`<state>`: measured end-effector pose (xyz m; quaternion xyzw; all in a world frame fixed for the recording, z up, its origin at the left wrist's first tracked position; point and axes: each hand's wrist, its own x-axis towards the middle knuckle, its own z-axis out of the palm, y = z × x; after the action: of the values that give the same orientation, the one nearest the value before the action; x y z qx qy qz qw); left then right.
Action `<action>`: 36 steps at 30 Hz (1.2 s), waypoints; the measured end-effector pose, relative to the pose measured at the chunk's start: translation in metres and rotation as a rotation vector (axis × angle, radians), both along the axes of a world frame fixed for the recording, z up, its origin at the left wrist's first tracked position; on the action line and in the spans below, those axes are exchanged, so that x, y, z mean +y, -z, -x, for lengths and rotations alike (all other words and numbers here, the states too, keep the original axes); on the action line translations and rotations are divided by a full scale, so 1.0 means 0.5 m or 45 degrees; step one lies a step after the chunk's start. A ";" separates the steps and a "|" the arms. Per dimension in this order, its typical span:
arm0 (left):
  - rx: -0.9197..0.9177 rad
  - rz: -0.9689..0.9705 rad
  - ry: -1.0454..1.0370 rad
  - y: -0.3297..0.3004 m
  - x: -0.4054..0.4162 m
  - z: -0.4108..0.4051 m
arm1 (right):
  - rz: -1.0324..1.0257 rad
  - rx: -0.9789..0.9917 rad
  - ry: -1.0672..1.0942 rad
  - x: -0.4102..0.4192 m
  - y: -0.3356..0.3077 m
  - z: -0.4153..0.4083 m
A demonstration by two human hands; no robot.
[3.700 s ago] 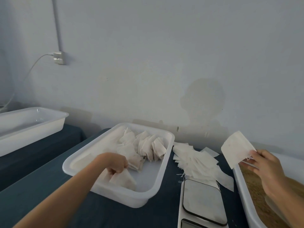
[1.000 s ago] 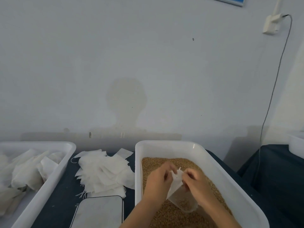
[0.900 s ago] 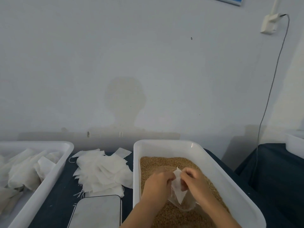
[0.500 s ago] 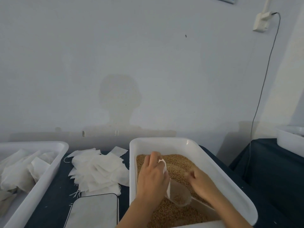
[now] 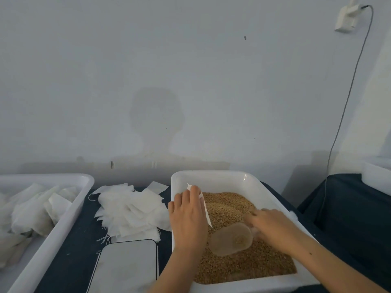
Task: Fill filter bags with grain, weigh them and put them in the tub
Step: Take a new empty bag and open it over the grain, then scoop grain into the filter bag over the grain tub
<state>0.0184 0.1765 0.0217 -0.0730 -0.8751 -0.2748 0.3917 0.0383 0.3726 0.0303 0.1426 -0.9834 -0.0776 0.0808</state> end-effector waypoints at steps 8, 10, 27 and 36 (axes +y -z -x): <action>-0.046 -0.003 0.169 0.011 -0.007 0.009 | 0.030 -0.101 -0.361 -0.023 0.038 0.001; -0.173 0.076 0.209 0.013 -0.008 0.015 | 0.140 -0.238 -0.340 -0.022 0.032 -0.006; -0.520 0.417 0.676 0.036 0.004 0.035 | 0.370 -0.314 0.100 0.086 -0.124 -0.048; -0.531 0.324 0.717 0.016 0.005 0.022 | 0.029 -0.104 0.120 0.064 -0.148 -0.018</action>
<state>0.0073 0.1791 0.0139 -0.3012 -0.9089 -0.2697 0.1019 0.0474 0.4048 0.1043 0.0983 -0.9923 -0.0644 0.0385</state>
